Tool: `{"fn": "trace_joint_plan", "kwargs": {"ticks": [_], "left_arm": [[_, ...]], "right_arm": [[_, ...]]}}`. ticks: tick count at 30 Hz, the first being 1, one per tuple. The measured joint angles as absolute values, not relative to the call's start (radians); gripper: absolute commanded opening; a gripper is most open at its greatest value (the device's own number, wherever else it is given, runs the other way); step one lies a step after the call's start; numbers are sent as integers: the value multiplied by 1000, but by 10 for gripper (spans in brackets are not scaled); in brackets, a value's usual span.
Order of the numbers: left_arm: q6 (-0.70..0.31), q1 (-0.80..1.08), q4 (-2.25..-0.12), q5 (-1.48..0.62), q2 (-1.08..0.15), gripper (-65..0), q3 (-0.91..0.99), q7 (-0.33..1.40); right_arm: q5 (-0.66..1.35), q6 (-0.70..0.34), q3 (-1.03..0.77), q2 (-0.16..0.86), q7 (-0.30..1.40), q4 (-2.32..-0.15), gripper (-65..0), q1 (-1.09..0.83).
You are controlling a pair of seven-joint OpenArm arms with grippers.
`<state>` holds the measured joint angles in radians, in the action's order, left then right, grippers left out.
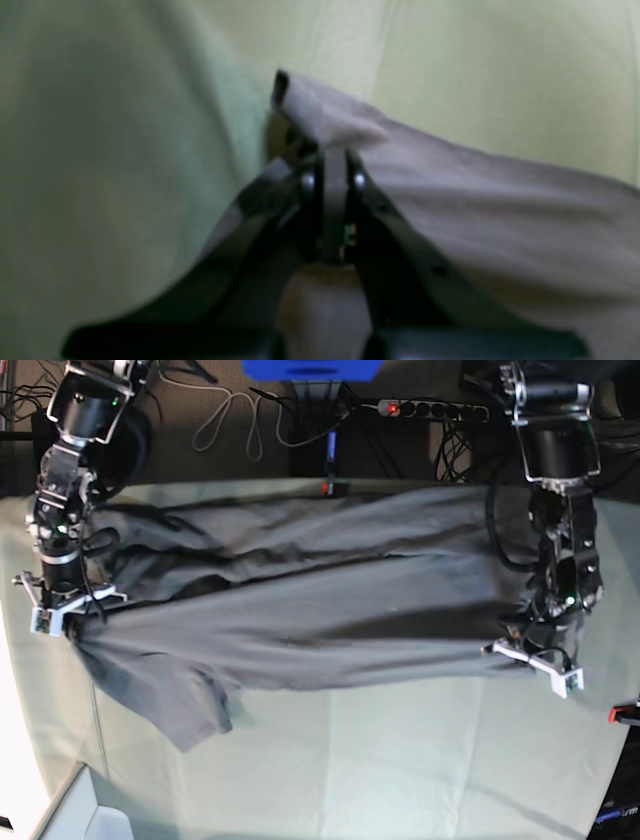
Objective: Layout the t-shirt on the table in an organized manner, then fold the t-shirt properly
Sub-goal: 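Lift the grasped fabric and fold it over toward the collar edge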
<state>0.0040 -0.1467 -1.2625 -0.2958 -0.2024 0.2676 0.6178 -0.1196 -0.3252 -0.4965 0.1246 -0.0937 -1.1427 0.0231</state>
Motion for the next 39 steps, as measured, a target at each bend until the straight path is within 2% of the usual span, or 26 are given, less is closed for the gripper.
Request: {"fn": "trace_joint_plan", "kwargs": {"ticks": [6, 30, 32, 37, 39], "left_arm": [[-3, -130, -1264, -302, -202, -650, 313, 617], [-1, -14, -1204, -300, -202, -642, 320, 617], [0, -14, -1208, -300, -202, -600, 320, 620], [-3, -17, -1217, -304, -202, -375, 321, 700], [-3, -29, -1219, -303, -202, -325, 322, 724]], "right_arm": [[-54, -328, -495, 135, -88, -1143, -650, -36], [-52, -326, -487, 140, -91, -1131, -650, -112], [-52, -326, -483, 147, -91, -1131, -630, -118], [-55, -326, -486, 160, -93, -1132, -437, -123], [-55, -328, -505, 159, -87, -1158, -385, -134]]}}
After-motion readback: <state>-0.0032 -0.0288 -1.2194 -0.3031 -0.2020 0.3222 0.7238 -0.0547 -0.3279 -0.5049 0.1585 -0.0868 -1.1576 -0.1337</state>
